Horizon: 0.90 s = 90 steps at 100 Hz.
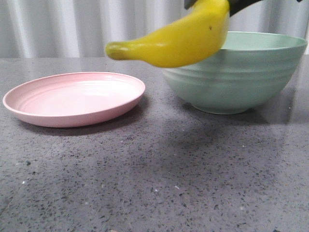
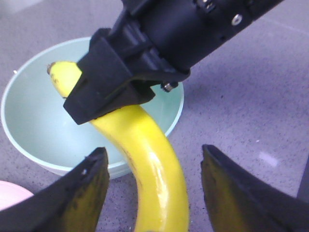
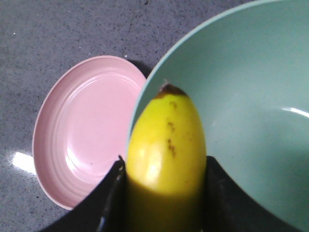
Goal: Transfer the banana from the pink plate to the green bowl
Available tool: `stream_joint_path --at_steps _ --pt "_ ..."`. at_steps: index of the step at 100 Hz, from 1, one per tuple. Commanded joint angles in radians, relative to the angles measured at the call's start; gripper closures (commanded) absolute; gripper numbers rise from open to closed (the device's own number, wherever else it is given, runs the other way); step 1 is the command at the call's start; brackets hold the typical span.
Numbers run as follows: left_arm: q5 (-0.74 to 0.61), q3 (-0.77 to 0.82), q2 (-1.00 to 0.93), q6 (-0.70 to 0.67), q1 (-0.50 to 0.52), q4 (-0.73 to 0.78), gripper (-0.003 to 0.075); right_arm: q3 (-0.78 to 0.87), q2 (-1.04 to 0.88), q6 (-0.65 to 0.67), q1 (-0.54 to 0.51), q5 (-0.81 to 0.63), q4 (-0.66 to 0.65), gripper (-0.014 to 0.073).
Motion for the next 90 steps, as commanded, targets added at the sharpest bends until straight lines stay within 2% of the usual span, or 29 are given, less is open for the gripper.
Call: stream_joint_path --at_steps 1,20,37,63,85,90 --pt "-0.069 -0.035 -0.049 0.0 -0.004 -0.002 0.0332 -0.071 -0.036 -0.008 0.0 -0.06 0.008 0.048" --pt "-0.069 -0.035 -0.094 0.0 -0.004 -0.002 0.0332 -0.157 -0.036 -0.008 -0.016 -0.06 -0.067 0.048" --pt "-0.072 -0.035 -0.119 0.0 -0.004 -0.002 0.0332 -0.178 -0.036 -0.008 -0.083 -0.089 -0.139 0.048" --pt "-0.074 -0.035 -0.124 0.0 -0.004 -0.002 0.0332 -0.176 -0.023 -0.008 -0.202 -0.132 -0.147 0.048" --pt "-0.078 -0.035 -0.124 0.0 -0.004 -0.002 0.0332 -0.176 0.048 -0.008 -0.209 -0.117 -0.15 0.047" --pt "-0.078 -0.035 -0.124 0.0 -0.004 -0.002 0.0332 -0.176 0.065 -0.008 -0.209 -0.113 -0.15 0.0438"
